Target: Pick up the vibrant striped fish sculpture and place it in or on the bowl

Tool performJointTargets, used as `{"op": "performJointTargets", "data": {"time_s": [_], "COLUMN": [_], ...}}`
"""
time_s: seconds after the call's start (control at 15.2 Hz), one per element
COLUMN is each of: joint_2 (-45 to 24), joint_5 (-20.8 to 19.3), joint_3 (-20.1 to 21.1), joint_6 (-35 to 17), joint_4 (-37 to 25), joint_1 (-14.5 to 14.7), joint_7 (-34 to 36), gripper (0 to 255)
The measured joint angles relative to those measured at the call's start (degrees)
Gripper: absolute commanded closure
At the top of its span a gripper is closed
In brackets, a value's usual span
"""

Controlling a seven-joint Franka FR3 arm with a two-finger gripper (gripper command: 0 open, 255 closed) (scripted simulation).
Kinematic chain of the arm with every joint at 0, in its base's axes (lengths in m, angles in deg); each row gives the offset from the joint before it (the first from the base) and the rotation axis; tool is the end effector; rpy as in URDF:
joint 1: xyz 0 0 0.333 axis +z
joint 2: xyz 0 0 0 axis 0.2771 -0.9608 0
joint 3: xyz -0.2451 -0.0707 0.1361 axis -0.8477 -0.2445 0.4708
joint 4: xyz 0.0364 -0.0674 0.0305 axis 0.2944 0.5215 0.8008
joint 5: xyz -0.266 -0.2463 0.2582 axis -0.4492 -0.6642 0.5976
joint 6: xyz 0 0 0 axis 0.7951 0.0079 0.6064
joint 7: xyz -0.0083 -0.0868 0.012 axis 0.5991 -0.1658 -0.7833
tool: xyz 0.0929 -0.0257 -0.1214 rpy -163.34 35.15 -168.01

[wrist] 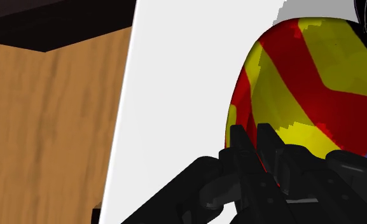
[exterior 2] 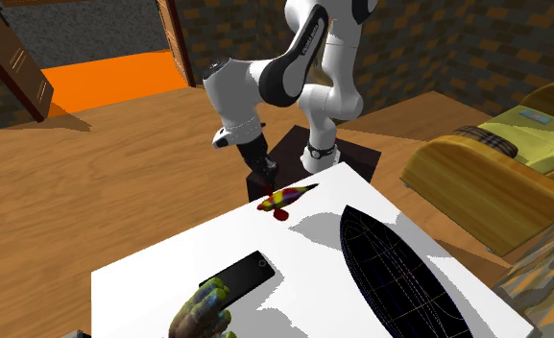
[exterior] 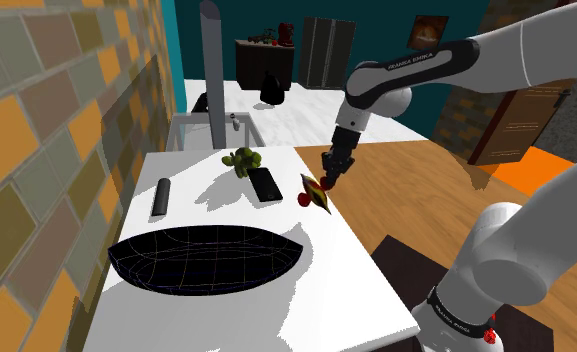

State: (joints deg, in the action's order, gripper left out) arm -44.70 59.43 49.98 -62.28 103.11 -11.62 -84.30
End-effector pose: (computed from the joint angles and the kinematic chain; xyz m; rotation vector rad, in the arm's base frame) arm 0.4807 -0.0549 0.3202 -2.7827 0.3258 0.1341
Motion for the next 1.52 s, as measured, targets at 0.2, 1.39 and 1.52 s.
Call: {"op": "performJointTargets", "data": {"time_s": [0.2,1.39,1.52], "joint_2": [0.90,3.58,3.88], "joint_5": [-0.51,-1.22,-0.35], "joint_3": [0.00,1.62,3.45], "joint_6": [2.21,13.97,13.12], "joint_4": [-1.41,-11.62,-11.19], "joint_1": [-0.20,0.41,1.46], "joint_7": [0.67,6.29,8.69], "gripper": [255,255,255]}}
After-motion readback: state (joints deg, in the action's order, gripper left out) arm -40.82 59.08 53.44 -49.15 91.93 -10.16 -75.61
